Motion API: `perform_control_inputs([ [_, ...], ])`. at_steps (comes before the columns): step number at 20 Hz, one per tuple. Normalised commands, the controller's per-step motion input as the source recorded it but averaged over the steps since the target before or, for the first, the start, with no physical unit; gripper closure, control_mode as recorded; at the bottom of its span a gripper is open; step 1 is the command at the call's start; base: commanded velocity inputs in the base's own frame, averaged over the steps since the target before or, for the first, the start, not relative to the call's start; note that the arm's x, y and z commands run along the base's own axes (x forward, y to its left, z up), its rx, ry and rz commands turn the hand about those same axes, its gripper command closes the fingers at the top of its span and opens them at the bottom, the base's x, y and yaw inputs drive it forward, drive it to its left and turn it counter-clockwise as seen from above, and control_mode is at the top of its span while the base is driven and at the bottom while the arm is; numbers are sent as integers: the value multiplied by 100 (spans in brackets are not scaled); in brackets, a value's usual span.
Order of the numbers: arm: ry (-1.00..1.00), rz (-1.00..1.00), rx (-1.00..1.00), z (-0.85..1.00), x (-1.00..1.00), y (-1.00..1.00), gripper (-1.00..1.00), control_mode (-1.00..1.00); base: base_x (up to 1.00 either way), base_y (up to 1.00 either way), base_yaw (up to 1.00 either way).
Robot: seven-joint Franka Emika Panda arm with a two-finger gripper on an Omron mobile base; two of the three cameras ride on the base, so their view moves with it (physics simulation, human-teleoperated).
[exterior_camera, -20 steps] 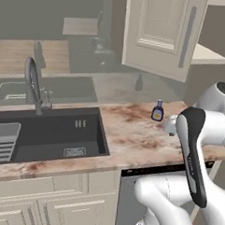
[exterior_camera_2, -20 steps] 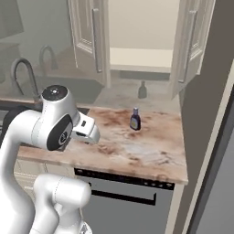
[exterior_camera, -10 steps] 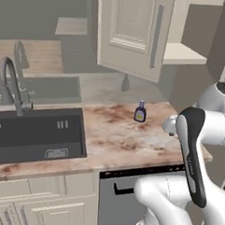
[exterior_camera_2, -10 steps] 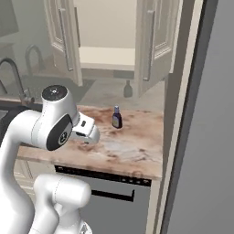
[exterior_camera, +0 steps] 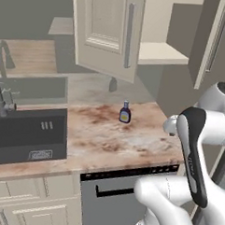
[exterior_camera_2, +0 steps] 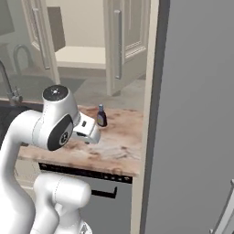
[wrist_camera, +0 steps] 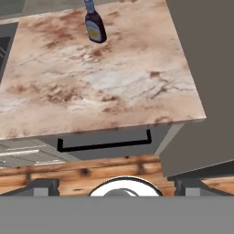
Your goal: Close all open cabinet doors.
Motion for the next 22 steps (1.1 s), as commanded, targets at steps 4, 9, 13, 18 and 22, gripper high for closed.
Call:
perform_control_inputs([
  [4,0,0,0,0,0,0,-100,100,22,-5,0],
  [9,0,0,0,0,0,0,-100,100,45,0,0],
  [13,0,0,0,0,0,0,-100,100,53,0,0],
  [18,0,0,0,0,0,0,-100,100,54,0,0],
  [22,0,0,0,0,0,0,-100,100,49,0,0],
])
